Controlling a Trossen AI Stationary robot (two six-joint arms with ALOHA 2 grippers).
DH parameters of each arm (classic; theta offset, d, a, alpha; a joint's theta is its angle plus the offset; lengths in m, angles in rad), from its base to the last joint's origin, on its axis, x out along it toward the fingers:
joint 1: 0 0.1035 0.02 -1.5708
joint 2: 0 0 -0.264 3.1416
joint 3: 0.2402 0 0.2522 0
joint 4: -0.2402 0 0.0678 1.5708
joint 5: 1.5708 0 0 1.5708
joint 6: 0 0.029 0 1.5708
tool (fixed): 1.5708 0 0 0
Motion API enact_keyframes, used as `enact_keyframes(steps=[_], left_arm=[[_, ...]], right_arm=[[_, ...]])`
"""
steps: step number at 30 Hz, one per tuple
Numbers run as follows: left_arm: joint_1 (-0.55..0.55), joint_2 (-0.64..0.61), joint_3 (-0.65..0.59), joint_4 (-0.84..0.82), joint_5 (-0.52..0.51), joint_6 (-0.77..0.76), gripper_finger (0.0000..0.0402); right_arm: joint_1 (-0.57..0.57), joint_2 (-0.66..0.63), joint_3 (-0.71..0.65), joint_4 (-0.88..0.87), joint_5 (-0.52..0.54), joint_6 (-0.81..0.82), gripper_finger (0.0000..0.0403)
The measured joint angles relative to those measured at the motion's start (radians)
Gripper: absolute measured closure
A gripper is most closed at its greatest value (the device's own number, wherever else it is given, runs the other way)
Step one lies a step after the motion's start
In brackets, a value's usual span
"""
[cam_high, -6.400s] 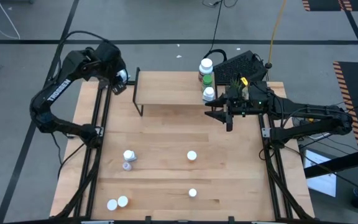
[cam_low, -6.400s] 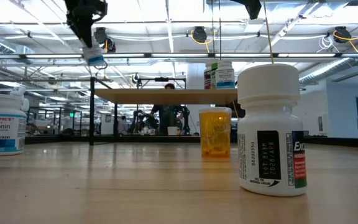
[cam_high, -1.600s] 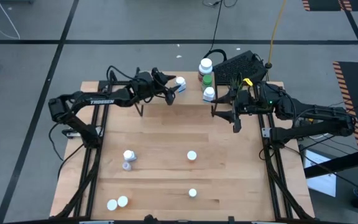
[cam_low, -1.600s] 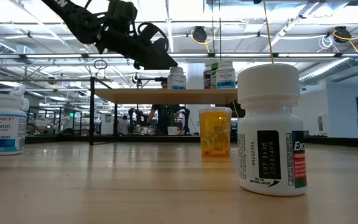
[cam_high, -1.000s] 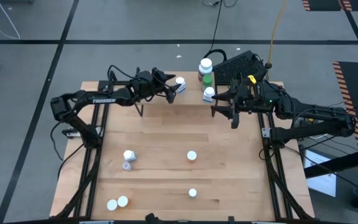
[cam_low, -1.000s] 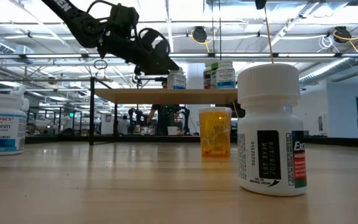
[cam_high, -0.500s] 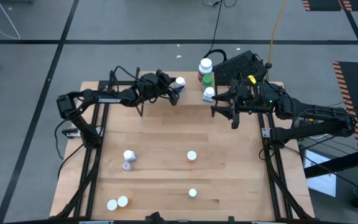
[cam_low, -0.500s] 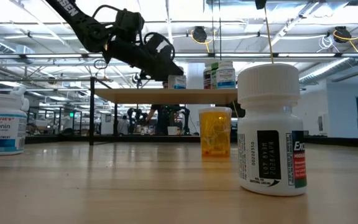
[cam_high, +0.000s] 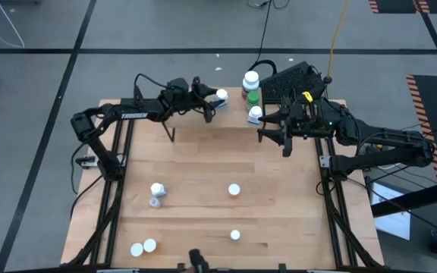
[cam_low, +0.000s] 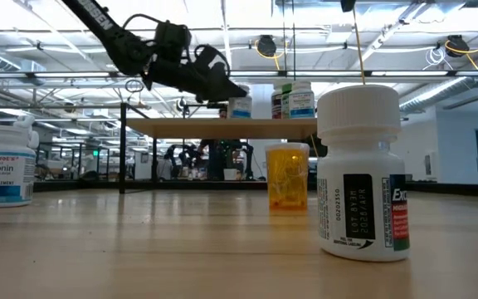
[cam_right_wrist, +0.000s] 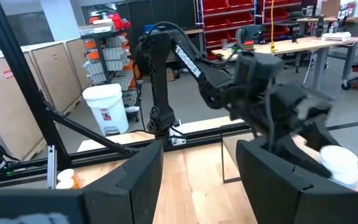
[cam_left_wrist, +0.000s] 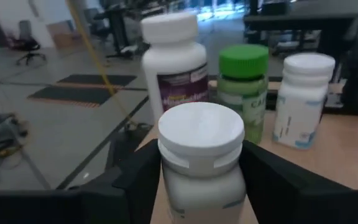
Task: Pick and place medicine bottles onto shelf by color
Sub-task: Put the top white medicine bottle on the shelf, then put the top orange pill bottle on the shelf
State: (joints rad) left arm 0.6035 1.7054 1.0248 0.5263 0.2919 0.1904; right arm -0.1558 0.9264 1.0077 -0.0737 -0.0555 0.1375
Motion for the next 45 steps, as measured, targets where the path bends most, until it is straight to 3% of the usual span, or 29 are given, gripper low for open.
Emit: enact_keyframes(steps=[5,12,24,36,45], left_arm=[[0.016,0.102,0.145,-0.064,0.073,-0.009,0.0198],[0.043,0.195,0.334,-0.228,0.074,0.016,0.0212],[0.049,0.207,0.359,-0.347,0.09,0.037,0.0198],[0.053,0.198,0.359,-0.38,0.079,0.052,0.0103],[0.028,0.068,0.359,-0.473,-0.053,0.074,0.0039]], right_arm=[[0.0,0.0,0.0,0.023,0.002,0.0,0.0207],[0.001,0.0,0.0,0.048,0.002,0.038,0.0207],[0.001,0.0,0.0,0.046,0.002,0.06,0.0206],[0.0,0.0,0.0,0.042,0.006,0.053,0.0206],[0.013,0.061,0.0,-0.04,0.005,0.052,0.0206]])
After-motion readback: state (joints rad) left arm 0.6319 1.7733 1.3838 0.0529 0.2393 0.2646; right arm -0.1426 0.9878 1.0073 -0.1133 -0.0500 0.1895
